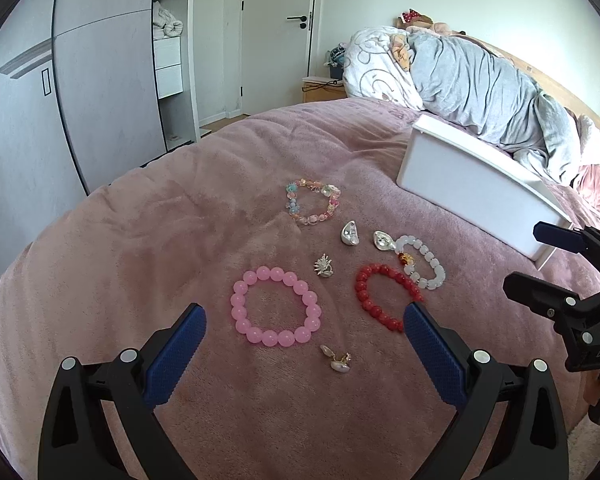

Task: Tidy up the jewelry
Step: 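Grasp the pink bead bracelet with the left tool while the right tool grasps the white bead bracelet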

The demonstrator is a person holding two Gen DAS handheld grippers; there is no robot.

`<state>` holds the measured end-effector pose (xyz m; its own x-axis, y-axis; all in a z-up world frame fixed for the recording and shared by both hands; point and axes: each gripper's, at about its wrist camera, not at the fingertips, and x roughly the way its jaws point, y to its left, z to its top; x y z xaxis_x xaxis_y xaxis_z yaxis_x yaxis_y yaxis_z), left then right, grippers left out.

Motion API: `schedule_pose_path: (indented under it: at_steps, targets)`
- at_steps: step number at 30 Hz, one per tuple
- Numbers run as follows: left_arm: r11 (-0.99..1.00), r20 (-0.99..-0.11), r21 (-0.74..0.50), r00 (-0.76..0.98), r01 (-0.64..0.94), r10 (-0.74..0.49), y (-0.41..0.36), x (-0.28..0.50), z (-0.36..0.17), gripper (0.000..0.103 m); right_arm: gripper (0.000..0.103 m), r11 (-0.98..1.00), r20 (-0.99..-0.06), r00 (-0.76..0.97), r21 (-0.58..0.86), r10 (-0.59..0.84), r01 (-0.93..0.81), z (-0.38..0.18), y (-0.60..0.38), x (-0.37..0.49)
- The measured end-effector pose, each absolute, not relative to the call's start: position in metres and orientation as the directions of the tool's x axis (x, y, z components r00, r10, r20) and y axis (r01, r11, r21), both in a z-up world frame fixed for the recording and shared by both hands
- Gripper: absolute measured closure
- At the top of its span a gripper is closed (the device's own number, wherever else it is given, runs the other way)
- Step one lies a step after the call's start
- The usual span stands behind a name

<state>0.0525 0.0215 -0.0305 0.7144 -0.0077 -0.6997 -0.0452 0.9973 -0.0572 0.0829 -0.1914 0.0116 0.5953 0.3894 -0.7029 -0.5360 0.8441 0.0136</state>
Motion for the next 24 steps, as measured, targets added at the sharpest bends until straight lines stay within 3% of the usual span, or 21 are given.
schedule_pose_path:
  at_steps: [6,10,12,15,19,24]
  targets:
    - [0.997,-0.708,-0.045,0.706,-0.056,0.008,0.025,0.071,-0.047,0.003,0.014,0.862,-0.733,0.583,0.008,0.35,-0.507,-0.007,-0.185,0.11]
    - [0.998,-0.724,-0.032,0.69,-0.063,0.02,0.025,0.081,-0.06,0.004,0.028,0.869,-0.762,0.566,-0.012,0.313,-0.495,-0.024,-0.179,0.125]
    - [0.998,-0.727,-0.013,0.686,-0.059,0.031,0.022,0.085,-0.065,0.008,0.031,0.87,-0.775,0.552,-0.007,0.307,-0.493,-0.032,-0.177,0.132]
    - [0.999,-0.743,0.0,0.668,-0.047,0.032,0.019,0.09,-0.072,0.024,0.038,0.876,-0.788,0.54,-0.001,0.296,-0.482,-0.042,-0.174,0.143]
    - [0.998,-0.76,0.007,0.648,-0.061,0.045,0.021,0.096,-0.082,0.026,0.053,0.889,-0.813,0.509,0.023,0.284,-0.458,-0.058,-0.172,0.159]
    - [0.997,-0.77,-0.016,0.637,-0.074,0.035,0.027,0.101,-0.089,0.029,0.052,0.897,-0.835,0.469,0.064,0.288,-0.438,-0.073,-0.171,0.171]
